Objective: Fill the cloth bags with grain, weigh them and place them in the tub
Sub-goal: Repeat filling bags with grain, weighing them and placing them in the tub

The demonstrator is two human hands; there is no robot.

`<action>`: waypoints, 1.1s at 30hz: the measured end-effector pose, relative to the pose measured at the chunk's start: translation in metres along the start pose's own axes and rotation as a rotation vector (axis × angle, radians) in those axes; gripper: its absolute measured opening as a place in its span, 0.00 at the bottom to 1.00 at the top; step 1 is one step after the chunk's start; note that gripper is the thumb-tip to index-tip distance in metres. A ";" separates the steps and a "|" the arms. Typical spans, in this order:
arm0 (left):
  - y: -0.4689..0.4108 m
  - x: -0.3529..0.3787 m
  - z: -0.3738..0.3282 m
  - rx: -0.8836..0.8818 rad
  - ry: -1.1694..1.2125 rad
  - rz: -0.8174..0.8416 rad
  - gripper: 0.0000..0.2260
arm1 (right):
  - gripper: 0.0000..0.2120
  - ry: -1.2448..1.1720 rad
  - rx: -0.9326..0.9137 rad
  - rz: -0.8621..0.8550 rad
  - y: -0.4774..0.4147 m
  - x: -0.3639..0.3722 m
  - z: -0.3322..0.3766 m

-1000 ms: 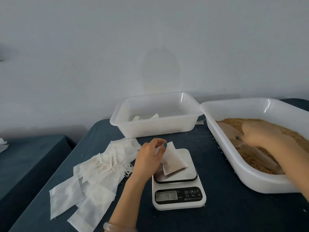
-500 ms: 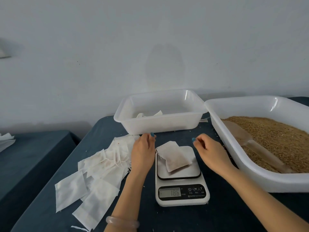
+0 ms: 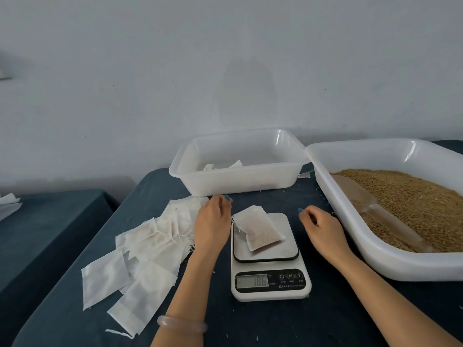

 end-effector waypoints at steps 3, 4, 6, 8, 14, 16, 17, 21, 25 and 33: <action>0.000 0.002 0.000 0.000 -0.004 0.015 0.14 | 0.17 -0.014 0.002 -0.001 0.000 0.000 -0.001; 0.001 0.002 0.000 0.000 -0.009 0.019 0.13 | 0.16 -0.015 0.000 0.001 0.000 0.000 -0.001; 0.001 0.004 0.001 0.003 -0.014 0.032 0.11 | 0.16 -0.012 -0.002 0.003 0.000 0.000 0.000; 0.001 0.007 0.001 0.009 -0.024 0.054 0.10 | 0.16 -0.014 0.000 0.005 0.000 0.001 0.000; 0.004 0.013 -0.001 0.044 -0.094 0.105 0.13 | 0.15 -0.024 0.001 0.003 0.001 0.000 -0.001; 0.004 0.015 0.001 0.029 -0.110 0.114 0.15 | 0.15 -0.023 0.001 0.006 0.001 0.000 -0.001; 0.004 0.016 0.002 0.020 -0.113 0.125 0.15 | 0.15 -0.020 0.000 0.007 0.001 0.000 -0.001; 0.006 0.026 0.003 0.030 -0.102 0.219 0.13 | 0.15 -0.009 -0.005 0.010 0.001 0.001 -0.001; 0.010 0.032 -0.005 0.050 -0.047 0.267 0.09 | 0.15 -0.001 -0.007 0.009 0.000 0.002 -0.001; -0.015 0.025 -0.035 0.047 0.334 0.269 0.10 | 0.17 0.020 -0.017 0.014 -0.001 0.004 -0.002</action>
Point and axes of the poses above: each hand's wrist, its own y-axis away from the middle knuckle, its own x-axis out of the palm, z = x × y, the point moved 10 cm from there along -y, towards the middle knuckle, and after that the axes turned 7 degrees about -z, right-handed, at the moved point
